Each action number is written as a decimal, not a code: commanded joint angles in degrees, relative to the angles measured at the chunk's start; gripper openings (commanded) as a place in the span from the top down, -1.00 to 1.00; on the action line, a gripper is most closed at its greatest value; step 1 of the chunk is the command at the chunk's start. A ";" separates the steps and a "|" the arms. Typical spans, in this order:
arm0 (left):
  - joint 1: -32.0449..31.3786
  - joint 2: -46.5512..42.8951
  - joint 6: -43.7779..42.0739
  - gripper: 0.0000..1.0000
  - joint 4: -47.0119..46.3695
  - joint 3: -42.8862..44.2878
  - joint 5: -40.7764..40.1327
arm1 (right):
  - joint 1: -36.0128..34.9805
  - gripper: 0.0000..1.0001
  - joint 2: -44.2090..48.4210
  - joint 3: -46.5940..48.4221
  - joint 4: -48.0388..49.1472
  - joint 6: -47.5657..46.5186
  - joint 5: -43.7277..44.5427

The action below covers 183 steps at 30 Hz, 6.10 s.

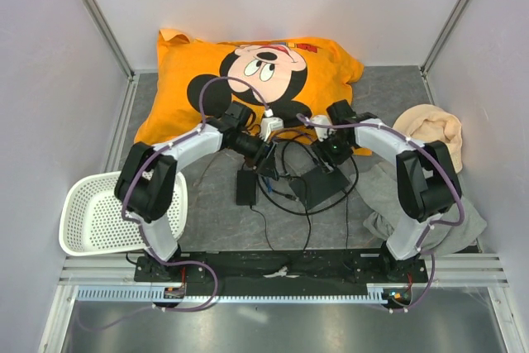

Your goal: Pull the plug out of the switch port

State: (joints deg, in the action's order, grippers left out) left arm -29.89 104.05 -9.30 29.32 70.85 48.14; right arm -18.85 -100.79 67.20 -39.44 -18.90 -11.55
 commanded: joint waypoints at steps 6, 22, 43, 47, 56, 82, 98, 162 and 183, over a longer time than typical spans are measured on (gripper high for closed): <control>9.49 -14.75 0.34 -0.37 0.30 -9.06 -1.82 | -17.17 -0.16 -7.04 7.15 3.58 -2.20 -1.90; 9.24 -14.23 0.60 -0.38 -3.48 -12.66 -2.08 | -13.76 -0.62 20.10 -3.54 1.56 -5.28 1.26; 1.50 -9.03 -0.45 -0.43 -3.13 -15.47 -2.88 | -15.07 -0.50 10.80 -8.49 4.28 -8.18 3.29; 1.50 -10.88 -1.07 -0.43 -4.53 -19.34 -2.96 | -15.69 -0.51 7.29 -6.03 4.11 -8.17 1.62; 1.33 -7.63 -1.95 -0.43 -2.95 -17.15 0.19 | -16.04 -0.51 -3.17 2.23 5.08 -7.12 5.31; 7.13 -9.05 -5.03 -0.39 0.74 -5.29 -8.23 | -5.79 -0.43 16.49 -1.78 -3.97 -4.65 8.91; 6.95 -0.60 8.59 -0.25 -4.54 -8.62 -17.56 | 1.09 0.40 28.53 -18.68 -6.09 -11.51 22.45; -1.84 -0.68 26.36 -0.29 -5.60 -1.34 -8.94 | -12.09 0.32 -19.01 25.86 3.34 7.74 -6.03; 12.12 -15.10 8.42 -0.37 7.24 -1.95 -8.94 | -11.82 0.09 -9.40 24.63 0.57 0.97 -11.91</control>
State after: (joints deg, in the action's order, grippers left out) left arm -21.23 91.44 0.75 38.28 67.22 39.51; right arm -30.57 -104.25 88.09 -43.18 -15.51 -17.23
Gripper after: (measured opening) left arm 0.687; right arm 0.454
